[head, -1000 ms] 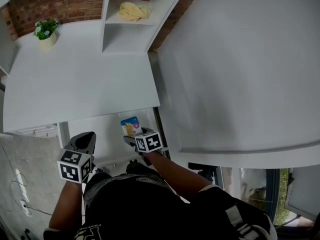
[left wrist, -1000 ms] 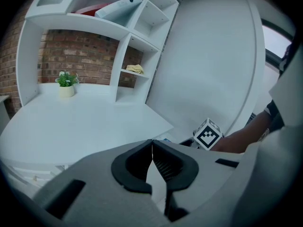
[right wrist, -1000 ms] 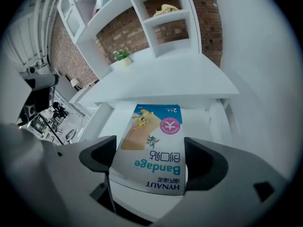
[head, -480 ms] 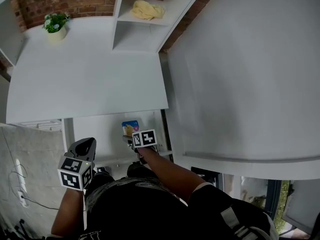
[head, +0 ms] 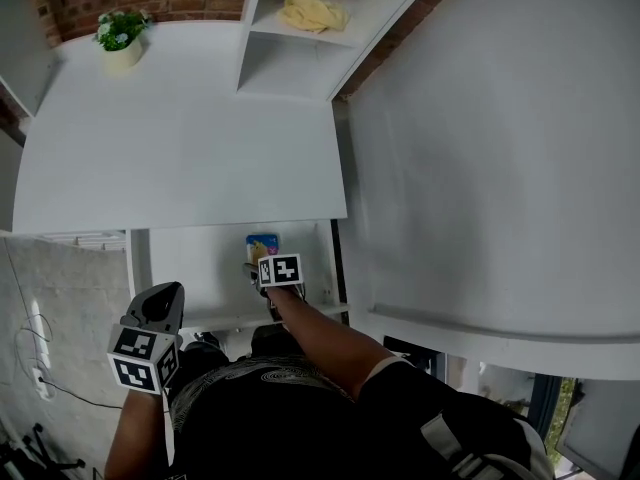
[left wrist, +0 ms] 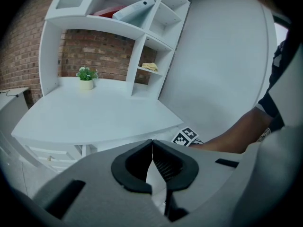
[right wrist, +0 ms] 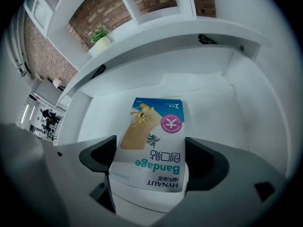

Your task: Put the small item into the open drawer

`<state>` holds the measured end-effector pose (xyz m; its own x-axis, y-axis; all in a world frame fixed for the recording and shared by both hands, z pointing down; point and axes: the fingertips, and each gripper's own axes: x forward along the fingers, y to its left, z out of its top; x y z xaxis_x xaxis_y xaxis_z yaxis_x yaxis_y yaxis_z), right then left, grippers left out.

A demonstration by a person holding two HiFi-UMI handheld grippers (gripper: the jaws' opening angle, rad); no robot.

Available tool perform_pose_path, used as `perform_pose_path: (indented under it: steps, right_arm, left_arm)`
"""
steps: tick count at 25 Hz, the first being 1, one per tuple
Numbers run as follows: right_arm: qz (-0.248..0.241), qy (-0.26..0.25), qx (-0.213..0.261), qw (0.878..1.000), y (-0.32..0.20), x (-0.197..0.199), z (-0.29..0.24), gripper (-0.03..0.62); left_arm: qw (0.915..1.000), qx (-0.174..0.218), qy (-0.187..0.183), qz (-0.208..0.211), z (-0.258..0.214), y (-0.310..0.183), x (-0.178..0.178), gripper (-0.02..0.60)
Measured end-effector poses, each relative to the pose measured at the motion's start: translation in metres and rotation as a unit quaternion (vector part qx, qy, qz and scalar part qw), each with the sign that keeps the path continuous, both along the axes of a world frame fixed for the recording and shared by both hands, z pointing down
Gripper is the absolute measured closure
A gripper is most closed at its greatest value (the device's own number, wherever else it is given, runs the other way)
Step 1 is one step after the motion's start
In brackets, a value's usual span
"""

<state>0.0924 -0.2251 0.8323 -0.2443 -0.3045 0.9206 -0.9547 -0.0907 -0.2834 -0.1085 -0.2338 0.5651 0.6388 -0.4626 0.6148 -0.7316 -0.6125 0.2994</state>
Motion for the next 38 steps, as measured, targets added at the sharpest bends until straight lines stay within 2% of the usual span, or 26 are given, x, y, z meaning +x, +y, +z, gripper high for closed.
perform_pose_path:
  steps: [10, 21, 24, 28, 32, 38]
  right_arm:
    - [-0.050, 0.043, -0.030, 0.997, 0.003, -0.006, 0.019, 0.160]
    - [-0.038, 0.031, -0.033, 0.998, 0.004, -0.007, 0.013, 0.160]
    - [-0.042, 0.029, -0.026, 0.998, 0.004, -0.006, 0.005, 0.160]
    - [-0.063, 0.026, 0.003, 0.998, 0.005, -0.002, -0.017, 0.160]
    - [-0.069, -0.016, 0.054, 0.996, 0.002, -0.010, -0.059, 0.160]
    - [-0.089, -0.078, 0.152, 0.981, 0.002, -0.033, -0.146, 0.168]
  left_arm:
    - [0.9999, -0.003, -0.007, -0.015, 0.004, 0.002, -0.012, 0.563]
    - [1.0000, -0.001, 0.000, -0.005, 0.002, 0.000, -0.012, 0.563]
    - [0.9999, -0.005, 0.014, -0.006, 0.001, -0.003, -0.009, 0.563]
    - [0.9991, -0.014, 0.039, -0.011, 0.000, -0.006, -0.001, 0.563]
    - [0.9988, -0.002, 0.049, 0.002, -0.008, -0.008, 0.009, 0.563]
    - [0.9981, 0.013, 0.058, 0.015, -0.020, -0.013, 0.015, 0.563]
